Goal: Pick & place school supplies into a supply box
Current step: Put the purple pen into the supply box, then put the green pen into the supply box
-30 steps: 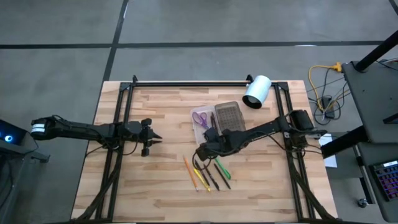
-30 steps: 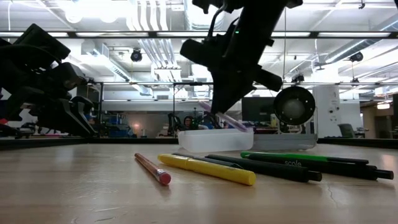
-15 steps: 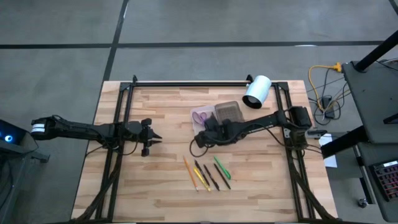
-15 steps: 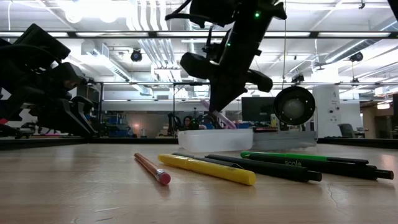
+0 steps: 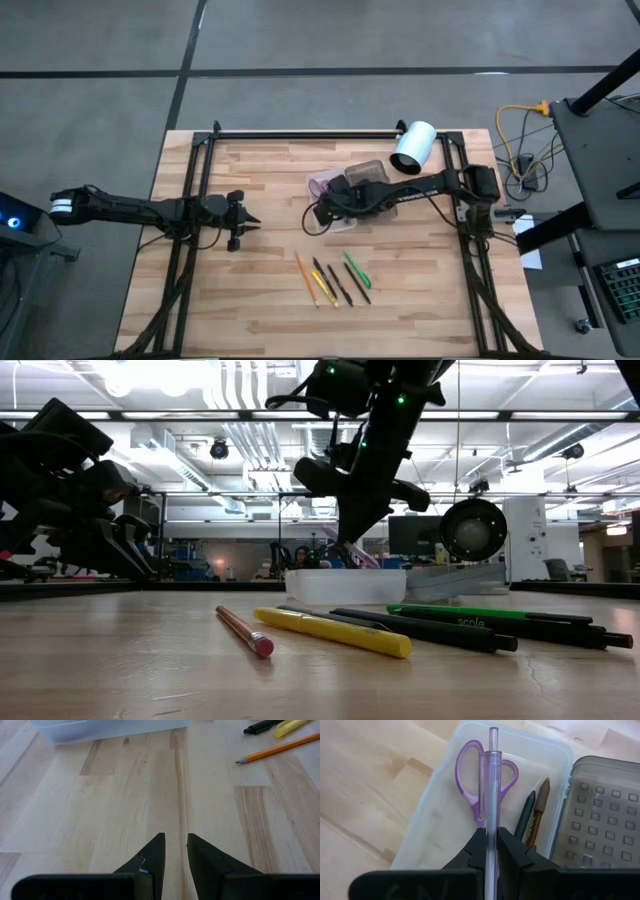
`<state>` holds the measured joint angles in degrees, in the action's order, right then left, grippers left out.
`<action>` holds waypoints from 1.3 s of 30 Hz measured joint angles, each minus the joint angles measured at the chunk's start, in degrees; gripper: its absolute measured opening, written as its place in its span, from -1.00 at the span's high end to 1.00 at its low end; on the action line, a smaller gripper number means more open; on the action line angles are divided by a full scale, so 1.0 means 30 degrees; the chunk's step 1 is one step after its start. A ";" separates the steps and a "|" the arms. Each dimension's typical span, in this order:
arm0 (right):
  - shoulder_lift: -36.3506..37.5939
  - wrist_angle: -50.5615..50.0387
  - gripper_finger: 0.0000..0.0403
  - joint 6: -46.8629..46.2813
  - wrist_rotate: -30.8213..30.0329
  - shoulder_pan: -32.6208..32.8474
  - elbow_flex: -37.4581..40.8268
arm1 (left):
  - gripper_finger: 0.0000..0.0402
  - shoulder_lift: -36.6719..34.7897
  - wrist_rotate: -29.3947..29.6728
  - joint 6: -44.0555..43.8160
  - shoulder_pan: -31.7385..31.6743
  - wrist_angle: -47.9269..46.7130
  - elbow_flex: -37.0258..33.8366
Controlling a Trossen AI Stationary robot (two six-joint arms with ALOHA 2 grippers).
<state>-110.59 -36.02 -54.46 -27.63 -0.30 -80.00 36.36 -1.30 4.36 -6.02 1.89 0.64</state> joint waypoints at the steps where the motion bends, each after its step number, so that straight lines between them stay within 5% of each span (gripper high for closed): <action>1: 0.0007 0.0024 0.94 0.0109 0.0166 -0.0137 0.0061 | 0.67 0.0000 0.0000 0.0000 -0.0001 0.0000 0.0000; 30: 0.0022 -0.0032 0.58 0.1310 0.1324 -0.1149 0.0565 | 0.67 0.0000 -0.0001 0.0000 -0.0006 0.0001 0.0000; 39: 0.0022 -0.0010 0.66 0.1564 0.5714 -0.1133 0.0046 | 0.67 0.0001 -0.0001 0.0000 0.0000 0.0000 0.0000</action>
<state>-110.52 -36.05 -49.77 -10.49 -3.70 -79.86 36.36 -1.30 4.36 -6.02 1.89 0.64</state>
